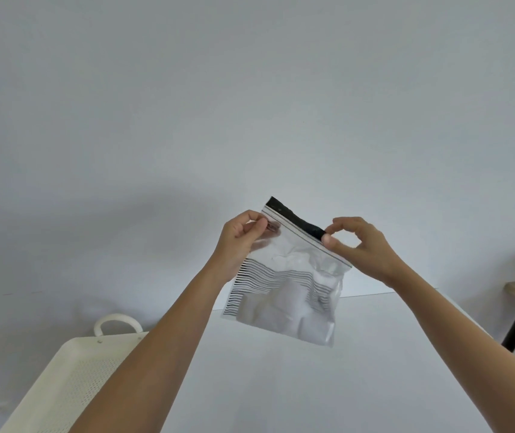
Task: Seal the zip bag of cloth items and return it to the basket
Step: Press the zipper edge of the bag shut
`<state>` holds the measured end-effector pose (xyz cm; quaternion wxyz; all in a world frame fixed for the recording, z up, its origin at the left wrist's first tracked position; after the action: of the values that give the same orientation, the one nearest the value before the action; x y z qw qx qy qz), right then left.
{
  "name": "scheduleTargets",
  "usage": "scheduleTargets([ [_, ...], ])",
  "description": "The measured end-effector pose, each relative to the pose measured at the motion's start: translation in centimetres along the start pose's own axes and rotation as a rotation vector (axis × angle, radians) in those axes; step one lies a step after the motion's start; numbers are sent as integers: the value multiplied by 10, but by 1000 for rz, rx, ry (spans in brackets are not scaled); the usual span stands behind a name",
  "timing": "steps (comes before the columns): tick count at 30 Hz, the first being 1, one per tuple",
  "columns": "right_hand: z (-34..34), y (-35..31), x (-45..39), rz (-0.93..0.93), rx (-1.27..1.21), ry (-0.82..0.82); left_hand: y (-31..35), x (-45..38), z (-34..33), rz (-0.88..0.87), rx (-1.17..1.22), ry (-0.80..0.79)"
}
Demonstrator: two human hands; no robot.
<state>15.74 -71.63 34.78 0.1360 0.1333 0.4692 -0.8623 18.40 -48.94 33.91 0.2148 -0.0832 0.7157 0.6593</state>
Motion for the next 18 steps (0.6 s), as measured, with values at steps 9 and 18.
scheduleTargets([
  [9,-15,48,4,-198,-450,-141,-8,-1,26,47,271,99],
  [18,-32,62,4,-363,-660,-66,-24,7,43,129,319,185],
])
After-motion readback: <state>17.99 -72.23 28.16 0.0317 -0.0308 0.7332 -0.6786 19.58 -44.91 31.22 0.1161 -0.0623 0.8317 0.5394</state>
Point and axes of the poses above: each hand's wrist, its own x-axis away from the middle knuckle, its own z-axis out of the back of the hand, y = z × x, the point moved 9 cm from there along -x, towards the middle knuckle, and after that the axes turned 4 degrees about -z, right-handed, at the moved point
